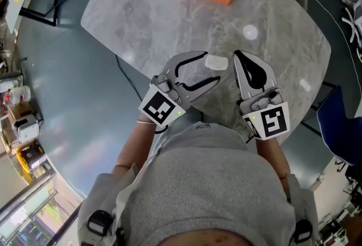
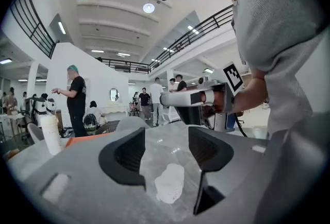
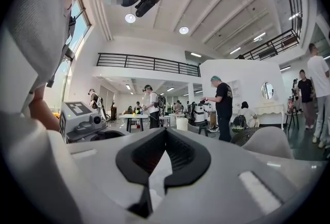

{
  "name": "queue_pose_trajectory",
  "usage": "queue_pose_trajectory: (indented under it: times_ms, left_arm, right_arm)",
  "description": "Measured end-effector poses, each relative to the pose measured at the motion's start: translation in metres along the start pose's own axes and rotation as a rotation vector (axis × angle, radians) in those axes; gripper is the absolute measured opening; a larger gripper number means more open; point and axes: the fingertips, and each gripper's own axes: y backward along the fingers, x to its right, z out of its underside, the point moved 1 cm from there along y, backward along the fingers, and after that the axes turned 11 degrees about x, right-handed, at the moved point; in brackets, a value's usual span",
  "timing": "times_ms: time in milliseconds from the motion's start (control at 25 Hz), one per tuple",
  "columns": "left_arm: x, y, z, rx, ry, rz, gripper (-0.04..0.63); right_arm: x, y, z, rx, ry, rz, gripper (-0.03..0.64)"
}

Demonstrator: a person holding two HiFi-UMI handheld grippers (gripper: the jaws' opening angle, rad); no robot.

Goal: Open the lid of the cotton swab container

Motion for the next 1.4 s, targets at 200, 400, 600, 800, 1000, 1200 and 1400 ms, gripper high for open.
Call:
queue_pose_trajectory:
  times_ms: [200, 400, 600, 800, 1000, 1200, 1400]
  left_arm:
    - [-0.002, 0.004, 0.018, -0.034, 0.030, 0.005, 0.262]
    - [0.001, 0.004, 0.037, -0.092, 0.023, 0.030, 0.263]
    - [0.003, 0.004, 0.058, -0.136, 0.038, 0.044, 0.270]
    - [0.004, 0.005, 0.087, -0.195, 0.060, 0.050, 0.272]
    - [0.004, 0.011, 0.120, -0.266, 0.094, 0.051, 0.272]
    - [0.007, 0.015, 0.139, -0.306, 0.111, 0.048, 0.272]
    - [0.010, 0.014, 0.152, -0.331, 0.128, 0.055, 0.272]
  right_arm:
    - [0.003, -0.003, 0.001, -0.007, 0.012, 0.002, 0.002]
    - [0.006, -0.004, 0.000, -0.015, 0.025, 0.004, 0.002]
    - [0.007, -0.004, 0.000, -0.017, 0.029, 0.010, 0.002]
    - [0.007, -0.002, 0.000, -0.021, 0.034, 0.014, 0.002]
    - [0.007, 0.000, 0.002, -0.027, 0.036, 0.020, 0.002]
    - [0.009, 0.000, 0.002, -0.031, 0.035, 0.030, 0.002]
    - [0.009, 0.000, 0.005, -0.037, 0.028, 0.033, 0.002]
